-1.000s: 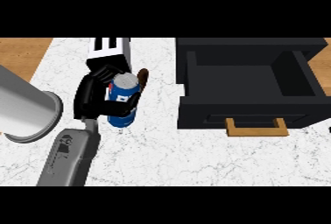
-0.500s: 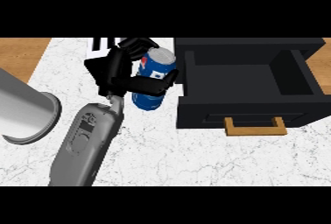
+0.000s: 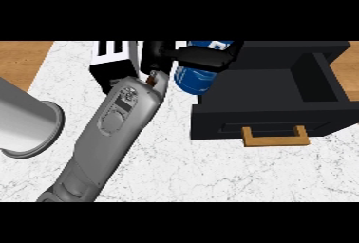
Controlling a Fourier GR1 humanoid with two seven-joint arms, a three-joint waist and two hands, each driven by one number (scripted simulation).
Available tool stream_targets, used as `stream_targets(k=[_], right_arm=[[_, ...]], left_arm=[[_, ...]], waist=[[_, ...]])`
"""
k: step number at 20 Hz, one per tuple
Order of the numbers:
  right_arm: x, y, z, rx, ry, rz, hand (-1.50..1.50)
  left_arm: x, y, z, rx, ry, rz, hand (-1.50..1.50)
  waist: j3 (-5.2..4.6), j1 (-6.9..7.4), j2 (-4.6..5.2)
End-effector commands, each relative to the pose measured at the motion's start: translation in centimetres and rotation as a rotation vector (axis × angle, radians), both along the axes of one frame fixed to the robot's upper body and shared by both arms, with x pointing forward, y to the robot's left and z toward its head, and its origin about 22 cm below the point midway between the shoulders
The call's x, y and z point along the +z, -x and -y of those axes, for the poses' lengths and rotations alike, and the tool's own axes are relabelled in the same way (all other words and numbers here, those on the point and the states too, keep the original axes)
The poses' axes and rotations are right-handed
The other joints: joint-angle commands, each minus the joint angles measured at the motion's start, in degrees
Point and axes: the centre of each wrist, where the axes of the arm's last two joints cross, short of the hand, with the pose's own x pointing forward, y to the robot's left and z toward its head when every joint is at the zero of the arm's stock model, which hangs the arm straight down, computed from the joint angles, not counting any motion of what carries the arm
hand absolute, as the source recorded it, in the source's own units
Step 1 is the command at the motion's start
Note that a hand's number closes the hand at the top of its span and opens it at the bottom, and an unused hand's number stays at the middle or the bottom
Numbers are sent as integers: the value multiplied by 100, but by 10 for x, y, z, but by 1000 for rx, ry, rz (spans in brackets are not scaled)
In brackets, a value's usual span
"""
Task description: Pick up the can, place it into the drawer and close the drawer
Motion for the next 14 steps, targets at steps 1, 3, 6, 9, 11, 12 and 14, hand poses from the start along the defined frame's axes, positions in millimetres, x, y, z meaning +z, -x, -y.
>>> stream_targets(k=[1,3,6,9,11,12,14], right_arm=[[0,5,10,-2,-2,-11,-150],[15,6,-7,-8,-1,0,-150],[11,-10,-13,10,4,12,-150],[5,2,-6,13,-6,14,-150],[1,-4,1,14,1,-9,-150],[7,-19,-3,17,2,0,-150],[7,-3,-8,-6,7,0,-150]], left_arm=[[32,-12,22,-2,-10,1,150],[23,-9,27,-7,-27,-7,150],[43,-28,37,4,-32,-12,150],[59,-27,50,21,-24,-26,150],[43,-26,57,21,-61,-27,150],[52,-27,65,37,-72,-20,150],[48,-37,56,14,-88,-38,150]], waist=[[2,-31,5],[-1,9,-3],[1,-41,24],[3,-87,17],[5,-103,20],[6,-131,39],[3,-92,27]])
